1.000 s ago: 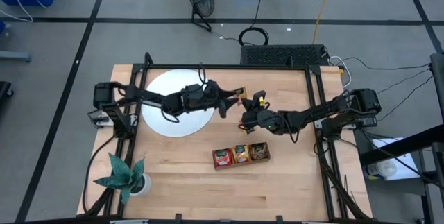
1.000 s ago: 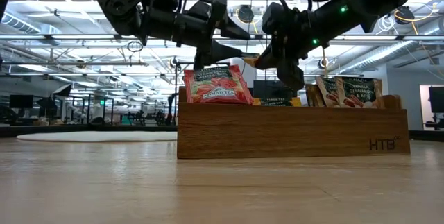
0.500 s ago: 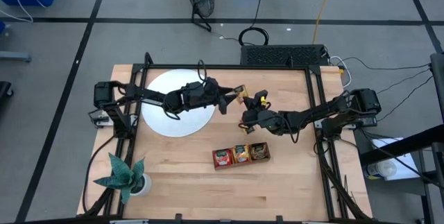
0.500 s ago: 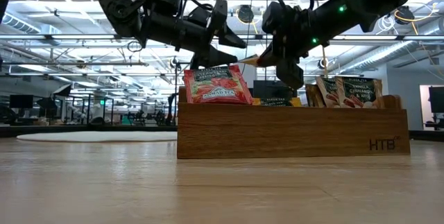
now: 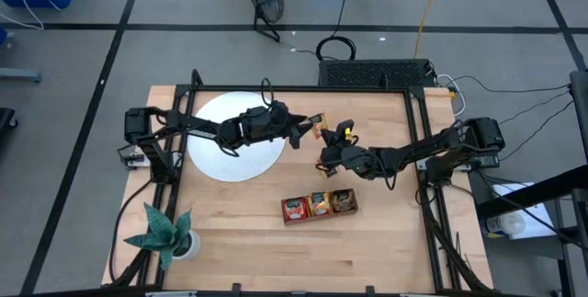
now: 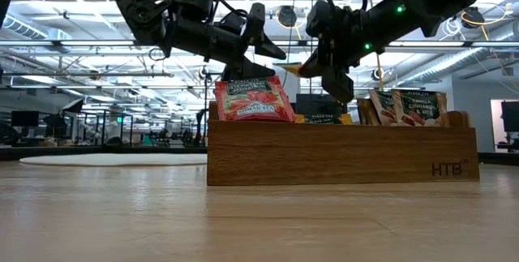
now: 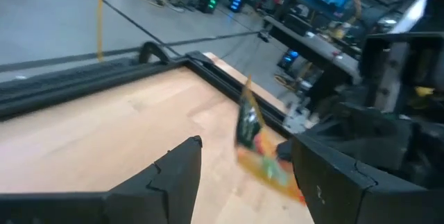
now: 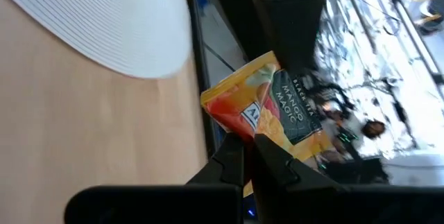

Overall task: Pick & Place Tea
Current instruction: Put the orange tea bag into the middle section of the wooden organizer

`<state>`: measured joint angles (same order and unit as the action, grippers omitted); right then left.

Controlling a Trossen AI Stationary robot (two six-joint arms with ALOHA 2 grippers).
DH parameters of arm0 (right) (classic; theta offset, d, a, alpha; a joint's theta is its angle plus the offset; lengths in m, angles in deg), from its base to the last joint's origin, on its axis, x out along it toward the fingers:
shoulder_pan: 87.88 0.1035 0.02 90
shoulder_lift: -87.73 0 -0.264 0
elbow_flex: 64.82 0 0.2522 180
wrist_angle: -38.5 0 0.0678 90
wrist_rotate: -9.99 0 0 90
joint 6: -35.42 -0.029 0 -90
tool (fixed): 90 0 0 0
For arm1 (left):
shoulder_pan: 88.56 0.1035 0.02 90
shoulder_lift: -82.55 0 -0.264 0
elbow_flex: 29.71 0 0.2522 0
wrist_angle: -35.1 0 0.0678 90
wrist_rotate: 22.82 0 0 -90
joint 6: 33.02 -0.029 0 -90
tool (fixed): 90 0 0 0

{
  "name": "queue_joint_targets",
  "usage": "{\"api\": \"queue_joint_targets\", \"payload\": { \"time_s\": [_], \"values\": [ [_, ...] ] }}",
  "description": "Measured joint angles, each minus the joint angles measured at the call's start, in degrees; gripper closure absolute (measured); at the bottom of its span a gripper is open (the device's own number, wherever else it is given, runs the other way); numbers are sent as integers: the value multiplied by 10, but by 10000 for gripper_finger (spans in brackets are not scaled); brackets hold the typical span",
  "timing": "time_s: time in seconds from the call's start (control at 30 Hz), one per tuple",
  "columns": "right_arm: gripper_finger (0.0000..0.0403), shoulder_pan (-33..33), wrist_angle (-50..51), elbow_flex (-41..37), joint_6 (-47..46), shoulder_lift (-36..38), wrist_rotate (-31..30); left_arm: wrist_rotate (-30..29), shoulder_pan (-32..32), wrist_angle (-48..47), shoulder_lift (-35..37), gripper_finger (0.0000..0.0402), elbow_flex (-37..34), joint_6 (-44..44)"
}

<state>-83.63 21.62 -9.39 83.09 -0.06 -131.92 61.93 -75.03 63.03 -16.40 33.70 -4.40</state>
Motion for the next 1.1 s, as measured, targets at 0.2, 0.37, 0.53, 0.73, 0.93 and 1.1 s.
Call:
{"api": "queue_joint_targets", "payload": {
  "time_s": [0.2, 0.37, 0.53, 0.73, 0.93, 1.1],
  "values": [
    [403, 0, 0, 0, -19, 0, 26, 51, -9, 9, 0, 183, 0, 6],
    [403, 0, 0, 0, -20, 0, 26, 51, -13, 17, 0, 234, 0, 1],
    [403, 4, 0, 0, -27, 0, 27, 51, -7, 18, 0, 333, 0, -16],
    [395, 15, 3, 0, -65, 0, 35, 59, 3, 18, -1, 396, 0, -56],
    [360, 26, 86, 1, -352, 1, 45, 48, 5, 16, 33, 398, -1, -154],
    [335, 50, 196, 0, -467, 2, 41, 51, -31, -47, 77, 399, 0, -238]
  ]
}}
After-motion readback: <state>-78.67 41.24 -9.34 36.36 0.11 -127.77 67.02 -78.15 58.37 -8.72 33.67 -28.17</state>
